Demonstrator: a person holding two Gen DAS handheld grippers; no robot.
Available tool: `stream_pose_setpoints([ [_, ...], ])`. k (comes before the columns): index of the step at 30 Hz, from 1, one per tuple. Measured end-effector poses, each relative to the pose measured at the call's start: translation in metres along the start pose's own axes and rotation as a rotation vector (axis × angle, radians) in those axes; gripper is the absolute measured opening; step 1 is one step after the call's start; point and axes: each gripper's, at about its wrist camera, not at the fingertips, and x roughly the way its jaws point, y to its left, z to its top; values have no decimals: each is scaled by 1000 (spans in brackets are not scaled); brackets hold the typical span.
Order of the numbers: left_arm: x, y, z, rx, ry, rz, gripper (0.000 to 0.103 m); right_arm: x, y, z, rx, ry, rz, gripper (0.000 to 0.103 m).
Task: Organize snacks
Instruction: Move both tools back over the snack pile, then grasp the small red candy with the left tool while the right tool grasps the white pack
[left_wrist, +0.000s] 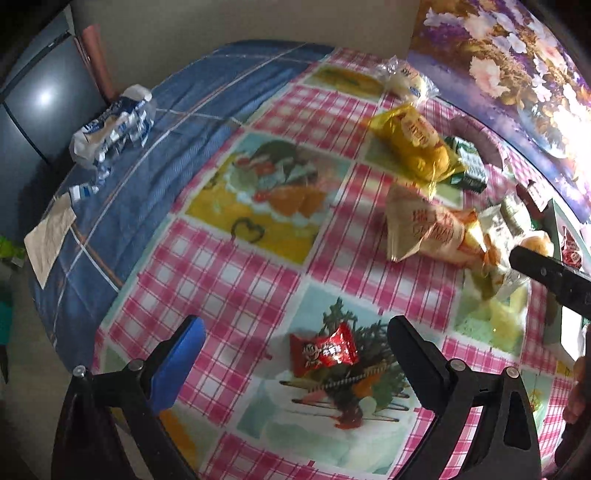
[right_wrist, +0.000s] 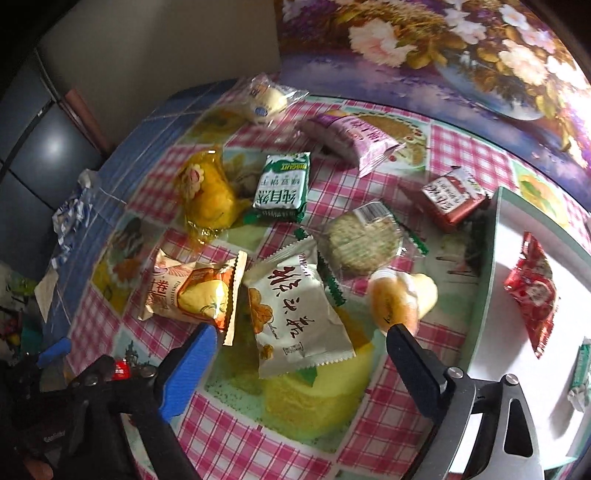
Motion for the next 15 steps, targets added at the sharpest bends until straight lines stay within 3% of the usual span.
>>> stream_pose_setpoints([
  [3, 7, -2, -3, 14, 10, 16, 98, 8, 2, 1, -15, 11, -7, 82],
  [5, 10, -5, -4, 24, 23, 15, 86, 13, 3, 3, -22, 18, -6, 82],
  [6, 12, -6, -5, 30, 33, 11, 70, 16, 3, 3, -25, 23, -9, 82],
  [7, 15, -7, -6, 32, 44, 8, 65, 19, 3, 4, -27, 28, -13, 82],
  [11, 19, -10, -10, 42, 56, -5, 60, 28, 0, 6, -21, 42, -22, 82],
  [15, 18, -12, -11, 50, 50, -14, 41, 38, -2, 8, -14, 57, -20, 81],
])
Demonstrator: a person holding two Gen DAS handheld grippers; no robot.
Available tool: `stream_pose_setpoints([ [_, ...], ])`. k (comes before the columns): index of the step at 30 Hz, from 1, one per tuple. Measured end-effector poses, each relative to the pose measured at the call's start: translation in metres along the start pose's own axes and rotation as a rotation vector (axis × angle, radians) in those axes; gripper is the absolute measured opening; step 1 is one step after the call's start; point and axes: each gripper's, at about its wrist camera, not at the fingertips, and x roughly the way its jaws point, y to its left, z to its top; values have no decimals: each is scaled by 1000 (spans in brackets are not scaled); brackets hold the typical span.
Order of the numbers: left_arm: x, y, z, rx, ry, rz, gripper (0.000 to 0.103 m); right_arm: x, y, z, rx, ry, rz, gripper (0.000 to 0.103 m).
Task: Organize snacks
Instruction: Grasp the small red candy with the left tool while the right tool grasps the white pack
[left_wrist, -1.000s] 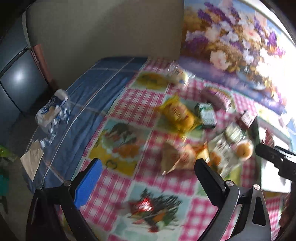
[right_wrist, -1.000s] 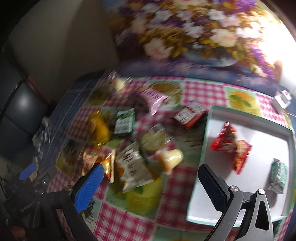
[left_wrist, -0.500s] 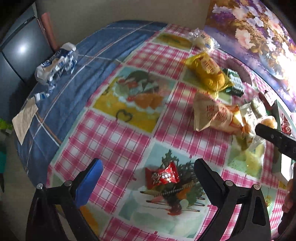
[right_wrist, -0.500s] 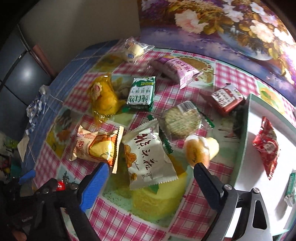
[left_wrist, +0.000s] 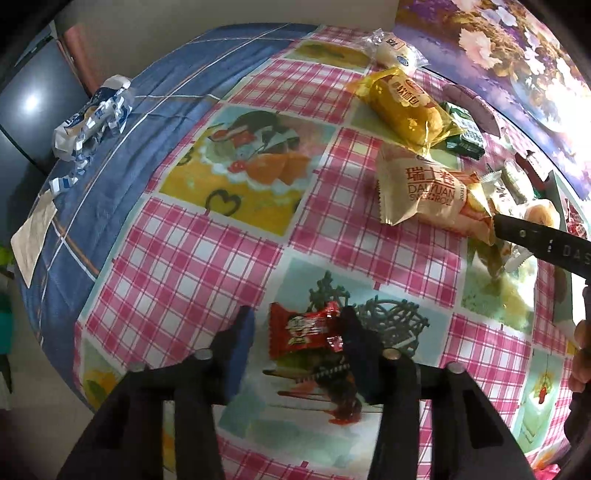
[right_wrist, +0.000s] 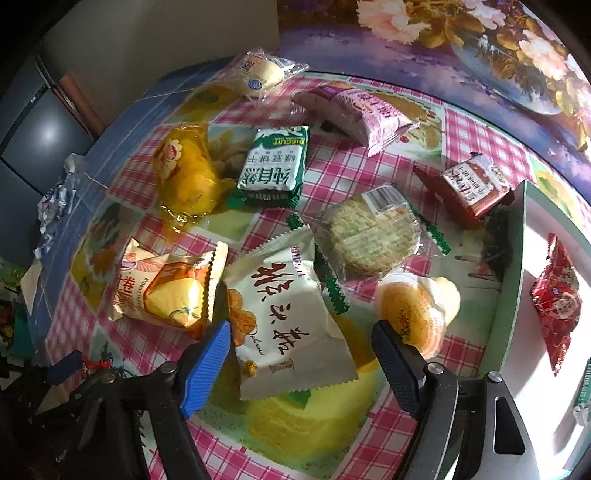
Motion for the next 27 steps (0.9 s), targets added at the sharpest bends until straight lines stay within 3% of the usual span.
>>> stream_pose_setpoints([
  [1, -1, -2, -1, 7, -2, 0, 35, 0, 1, 0, -5, -1, -4, 81],
  [7, -1, -7, -1, 24, -24, 10, 26, 8, 10, 3, -47, -5, -42, 79],
  [10, -4, -7, -3, 24, -22, 8, 26, 9, 18, 1, -75, -11, -70, 68],
  [17, -1, -7, 3, 15, -21, 14, 26, 11, 32, -4, -125, -24, -113, 64],
  [27, 1, -8, 8, 4, -12, 36, 25, 5, 35, -16, -123, -14, -105, 62],
])
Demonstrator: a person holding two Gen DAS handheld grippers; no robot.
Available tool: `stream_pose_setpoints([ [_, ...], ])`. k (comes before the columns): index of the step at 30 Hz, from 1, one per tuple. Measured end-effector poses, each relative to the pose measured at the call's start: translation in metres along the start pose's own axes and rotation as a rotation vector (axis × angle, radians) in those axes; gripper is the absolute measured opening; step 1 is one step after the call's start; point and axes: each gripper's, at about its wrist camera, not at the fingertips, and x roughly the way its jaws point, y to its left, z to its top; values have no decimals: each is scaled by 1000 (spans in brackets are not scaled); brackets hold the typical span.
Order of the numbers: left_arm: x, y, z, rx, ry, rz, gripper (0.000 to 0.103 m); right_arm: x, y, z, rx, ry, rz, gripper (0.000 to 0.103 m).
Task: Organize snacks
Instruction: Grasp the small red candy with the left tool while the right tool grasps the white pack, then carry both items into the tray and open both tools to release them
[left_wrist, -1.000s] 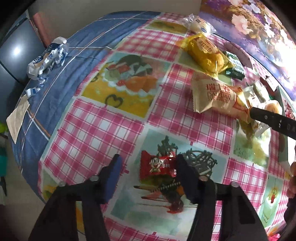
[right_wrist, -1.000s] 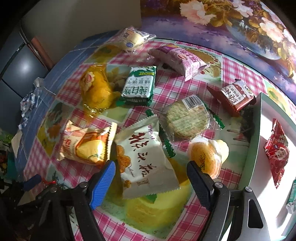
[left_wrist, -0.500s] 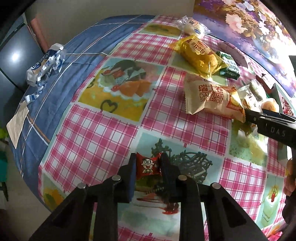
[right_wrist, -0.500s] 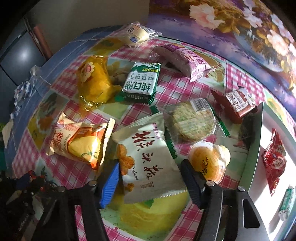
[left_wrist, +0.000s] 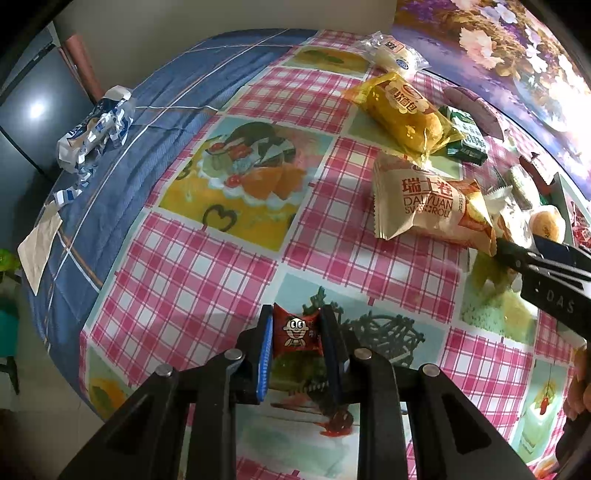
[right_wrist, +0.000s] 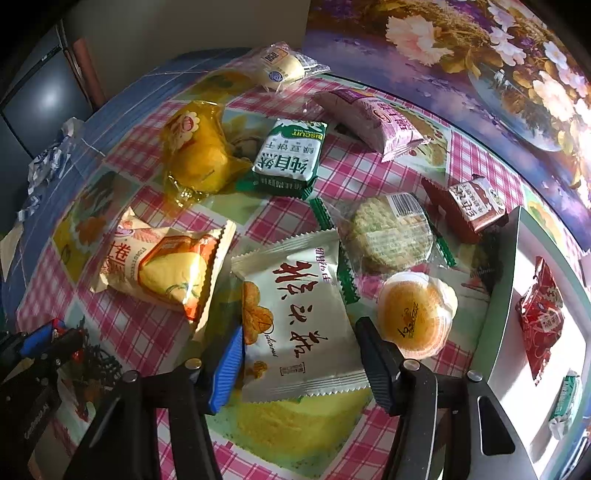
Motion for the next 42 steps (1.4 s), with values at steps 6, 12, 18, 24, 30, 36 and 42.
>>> stream_pose_setpoints([
  [6, -8, -5, 3, 2, 1, 8, 23, -15, -13, -5, 18, -14, 23, 62],
  [12, -30, -11, 7, 14, -32, 10, 23, -40, -24, -5, 50, -52, 42, 62],
  [18, -57, -19, 10, 34, -78, 14, 23, -65, -35, -9, 79, -99, 58, 61],
  [24, -85, -34, 17, 56, -120, -3, 23, -89, -43, -19, 129, -148, 74, 62],
  [30, -118, -62, 32, 96, -176, -40, 23, -111, -66, -30, 205, -190, 71, 62],
  [36, -145, -108, 47, 145, -219, -85, 23, -123, -106, -44, 328, -188, 49, 62],
  [42, -157, -165, 56, 212, -240, -132, 23, -126, -154, -61, 467, -177, 5, 62],
])
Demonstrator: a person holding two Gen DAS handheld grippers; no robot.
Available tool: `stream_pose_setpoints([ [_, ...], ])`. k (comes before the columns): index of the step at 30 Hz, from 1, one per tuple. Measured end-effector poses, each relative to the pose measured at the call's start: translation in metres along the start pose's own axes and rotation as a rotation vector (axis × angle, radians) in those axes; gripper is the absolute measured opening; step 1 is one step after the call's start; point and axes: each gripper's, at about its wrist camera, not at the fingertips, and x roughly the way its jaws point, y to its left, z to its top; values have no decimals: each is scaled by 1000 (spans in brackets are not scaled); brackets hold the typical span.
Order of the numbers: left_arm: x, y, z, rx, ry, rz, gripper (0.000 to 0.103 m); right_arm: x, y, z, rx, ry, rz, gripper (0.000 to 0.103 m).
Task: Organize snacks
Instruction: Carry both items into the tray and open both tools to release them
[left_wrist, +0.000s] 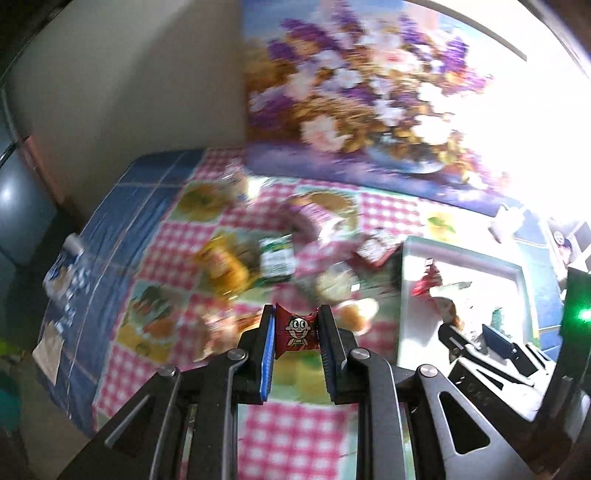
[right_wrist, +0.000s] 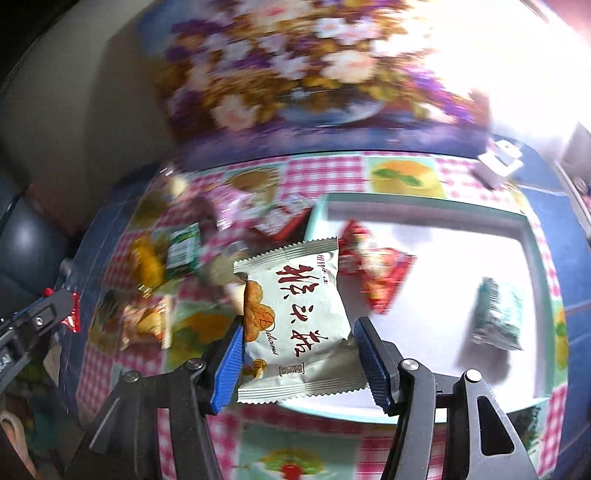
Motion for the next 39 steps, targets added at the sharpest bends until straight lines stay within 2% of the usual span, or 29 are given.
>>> stream_pose_setpoints([
  [10, 10, -94, 26, 121, -16, -75, 23, -14, -78, 7, 187, -17, -89, 62],
  [19, 38, -146, 20, 133, 25, -147, 23, -21, -128, 8, 300, -19, -164, 62],
  [29, 88, -152, -8, 48, 146, -164, 23, 1, -144, 0, 350, 68, -152, 62],
  [39, 109, -148, -20, 13, 193, -181, 23, 13, -139, -6, 333, 124, -172, 62],
])
